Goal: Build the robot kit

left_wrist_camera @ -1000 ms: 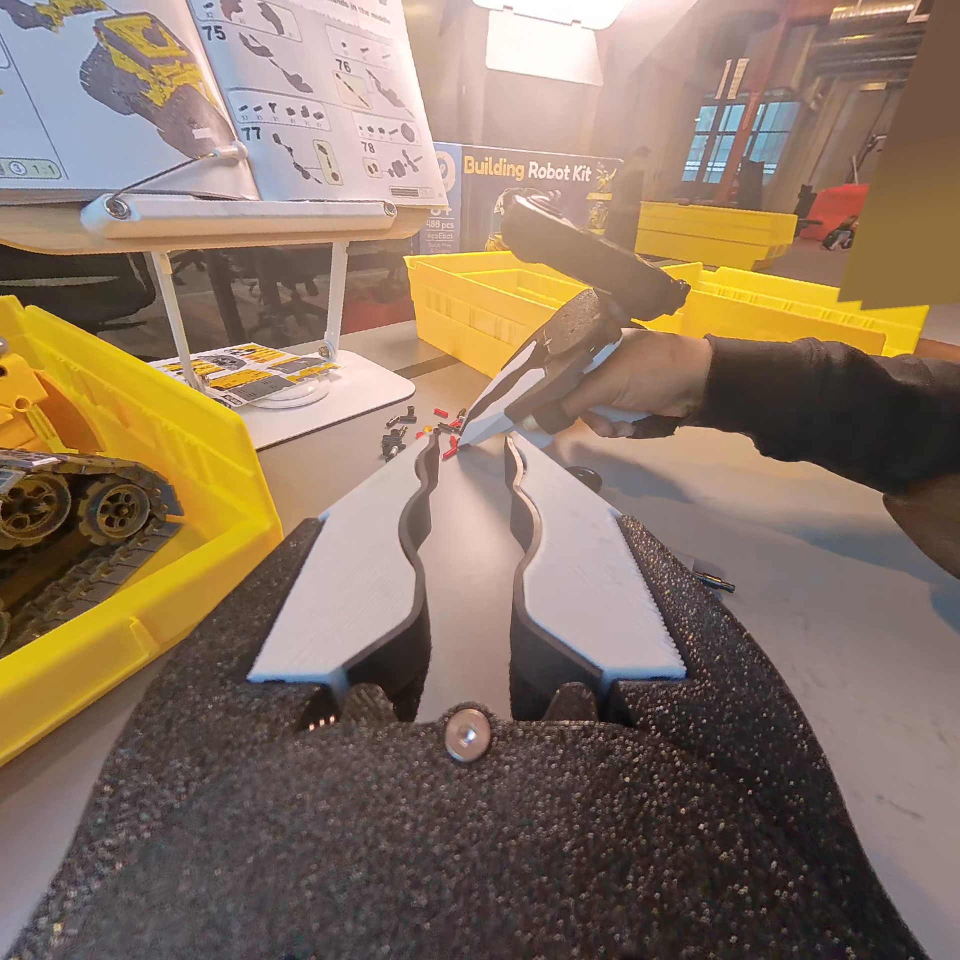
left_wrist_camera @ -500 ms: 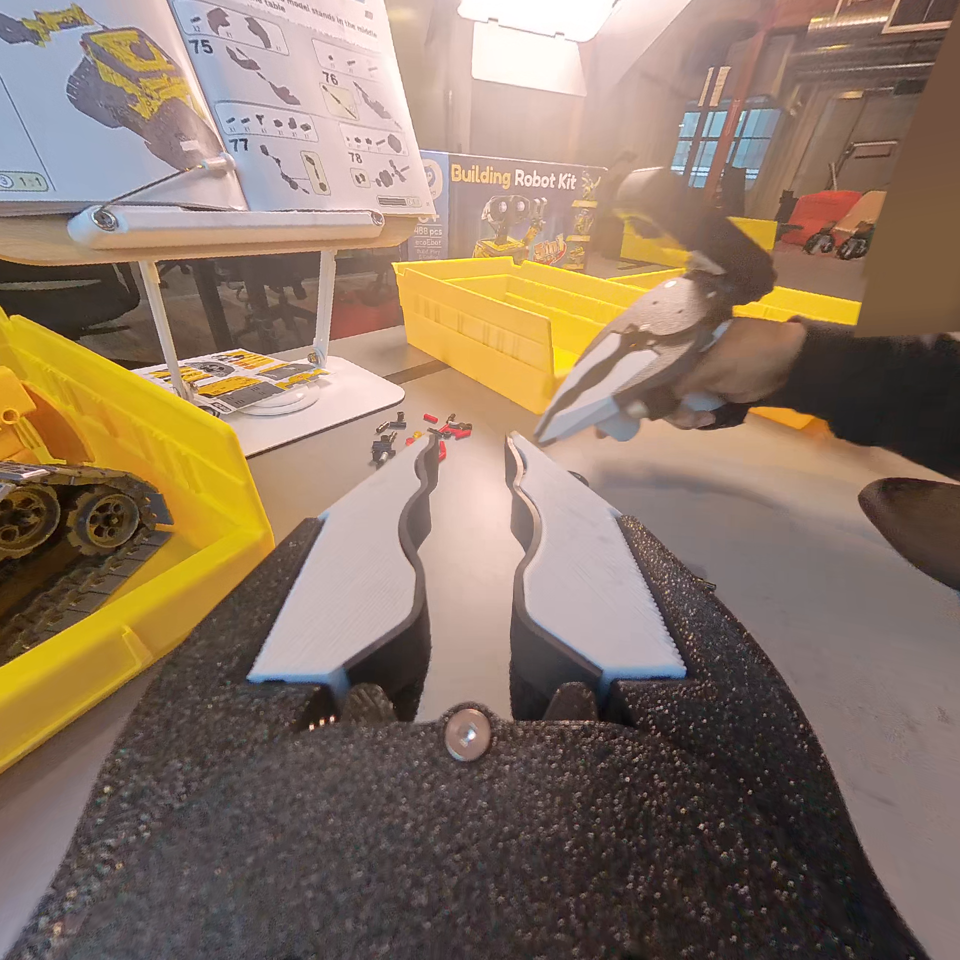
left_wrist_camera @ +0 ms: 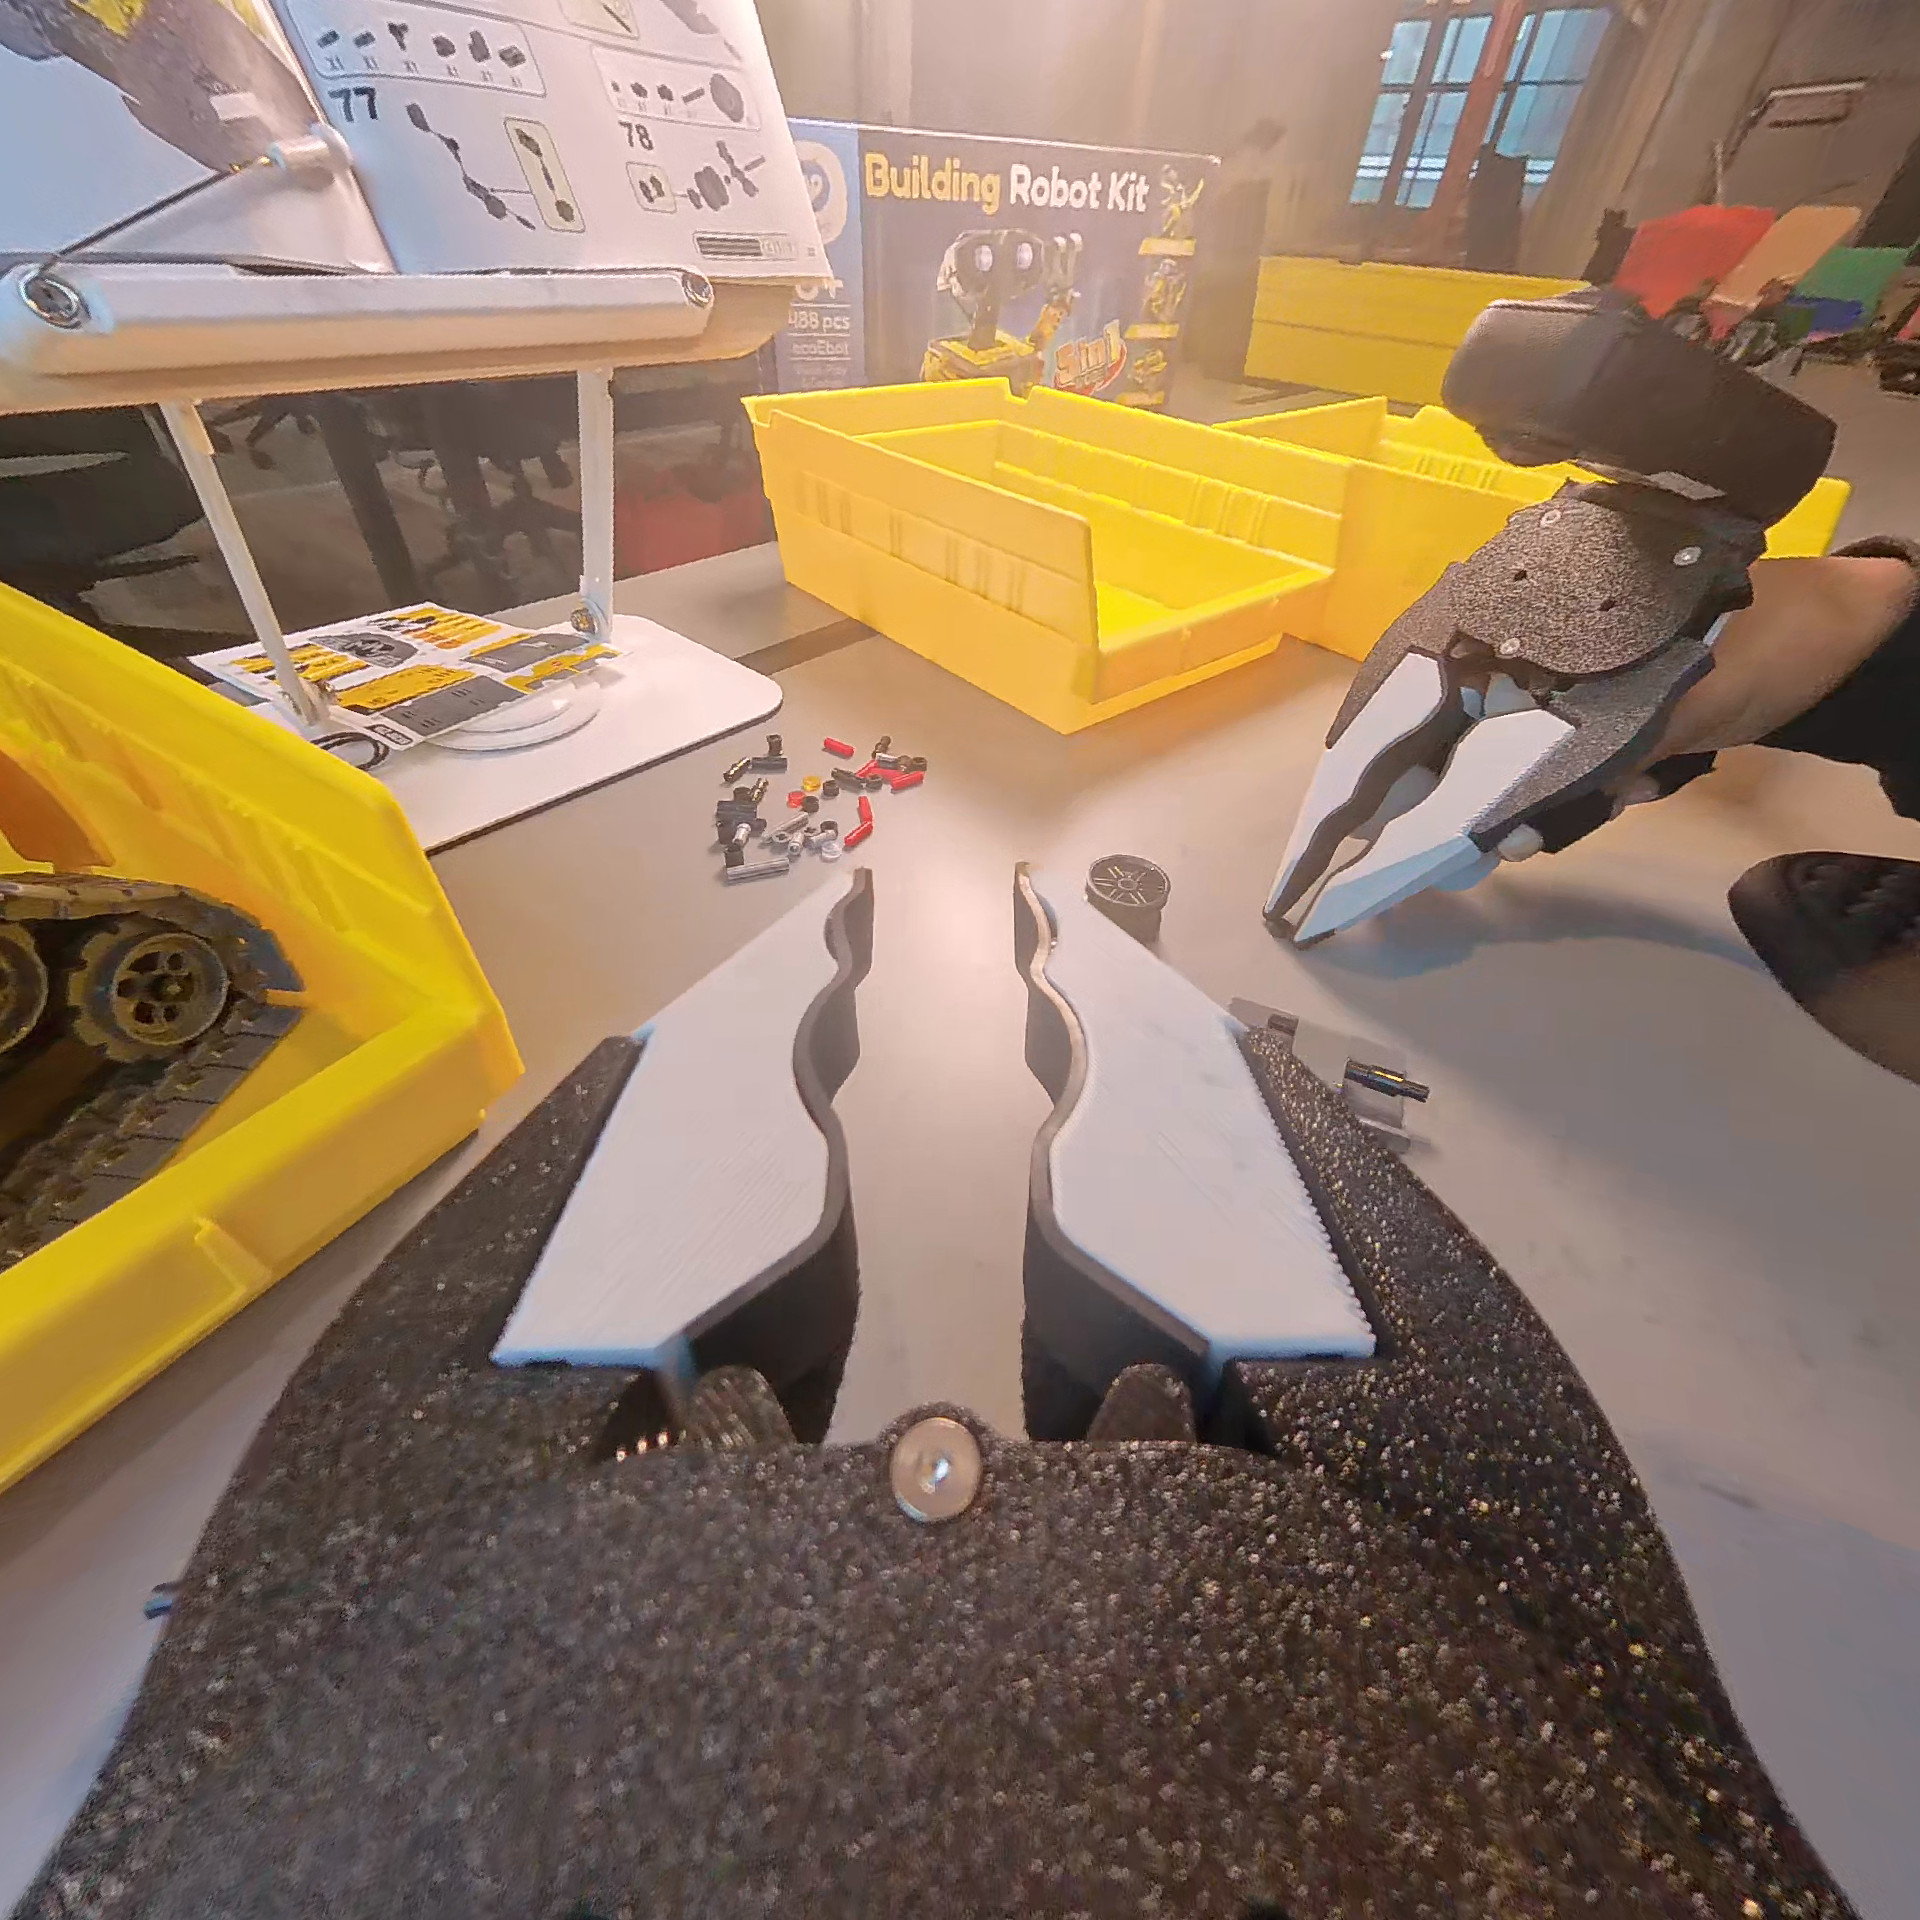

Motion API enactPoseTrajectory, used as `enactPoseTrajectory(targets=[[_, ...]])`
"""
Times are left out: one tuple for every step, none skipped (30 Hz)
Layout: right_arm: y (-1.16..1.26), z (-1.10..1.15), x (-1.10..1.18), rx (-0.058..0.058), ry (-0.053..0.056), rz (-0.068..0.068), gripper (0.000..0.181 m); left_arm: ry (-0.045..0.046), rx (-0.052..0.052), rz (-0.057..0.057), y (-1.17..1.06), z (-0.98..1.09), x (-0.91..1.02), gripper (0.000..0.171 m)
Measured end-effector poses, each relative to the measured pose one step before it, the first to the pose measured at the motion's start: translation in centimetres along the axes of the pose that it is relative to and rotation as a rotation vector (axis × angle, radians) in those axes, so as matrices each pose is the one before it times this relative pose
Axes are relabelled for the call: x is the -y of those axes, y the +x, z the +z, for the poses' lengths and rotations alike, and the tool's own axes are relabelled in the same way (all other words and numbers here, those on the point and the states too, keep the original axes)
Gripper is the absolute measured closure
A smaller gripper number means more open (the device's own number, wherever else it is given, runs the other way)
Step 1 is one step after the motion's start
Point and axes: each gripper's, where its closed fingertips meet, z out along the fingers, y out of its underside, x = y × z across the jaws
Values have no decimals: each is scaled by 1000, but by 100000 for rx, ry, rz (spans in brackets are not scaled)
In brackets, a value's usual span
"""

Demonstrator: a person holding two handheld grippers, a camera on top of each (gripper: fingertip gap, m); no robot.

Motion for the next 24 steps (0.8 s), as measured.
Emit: enactPoseTrajectory(targets=[[-59,3,17,245,341,-117,168,-383,725,870,-95,-9,-104,146],[-61,8,23,173,708,-147,167,-492,602,741,-90,25,-151,146],[-90,-14,4,115,954,-283,165,-441,608,525,-113,53,-158,146],[-71,-18,10,-24,1110,-16,163,-344,589,190,-92,46,-137,146],[64,-96,50,-700,1441,284,159,-316,391,-145,-62,49,-112,146],[53,-288,237,-535,2606,565,159,-218,426,-132,-43,43,-101,146],[-66,-545,506,246,3958,1286,158,-144,708,73,-69,21,-76,146],[-63,-811,806,47,5286,1261,157,-172,676,195,-61,9,-72,146],[12,-1043,1064,-865,6486,472,155,-271,696,238,-54,-9,-67,146],[25,-1186,1154,-1400,6665,48,153,-197,897,313,-82,-27,-41,146],[9,-1296,1196,-1292,6586,11,152,-74,878,380,-80,-40,-17,146],[114,-1437,1321,-2138,7004,13,150,-141,813,372,-70,-45,-27,146],[146,-1621,1408,-2304,7138,-329,148,-205,914,375,-93,-64,-28,146],[223,-1817,1409,-2144,6388,-624,147,-164,1003,376,-123,-71,-45,146],[555,-2037,1377,-3164,5562,-800,146,-230,946,277,-106,-88,-46,147],[962,-2261,1349,-4110,4647,-511,144,-317,885,111,-118,-86,-78,147],[1521,-2405,1187,-5587,3123,586,143,-249,1017,119,-124,-99,-72,147],[2016,-2429,961,-6692,1427,1347,142,-116,1155,324,-153,-117,-69,147],[2347,-2263,689,-7096,112,795,142,-197,1026,372,-153,-105,-77,147],[2661,-1983,390,-7745,-1006,-809,142,-181,803,206,-133,-85,-82,147],[2981,-1566,30,-8596,-2144,-1815,143,-12,660,17,-121,-66,-58,147],[2915,-1020,-459,-7084,-3848,-1700,145,-34,664,9,-138,-32,-44,147],[2643,-456,-983,-4907,-5943,-837,146,-143,778,114,-146,-10,-42,147],[2456,26,-1290,-4375,-6870,-647,146,-156,812,269,-146,19,-26,147]])
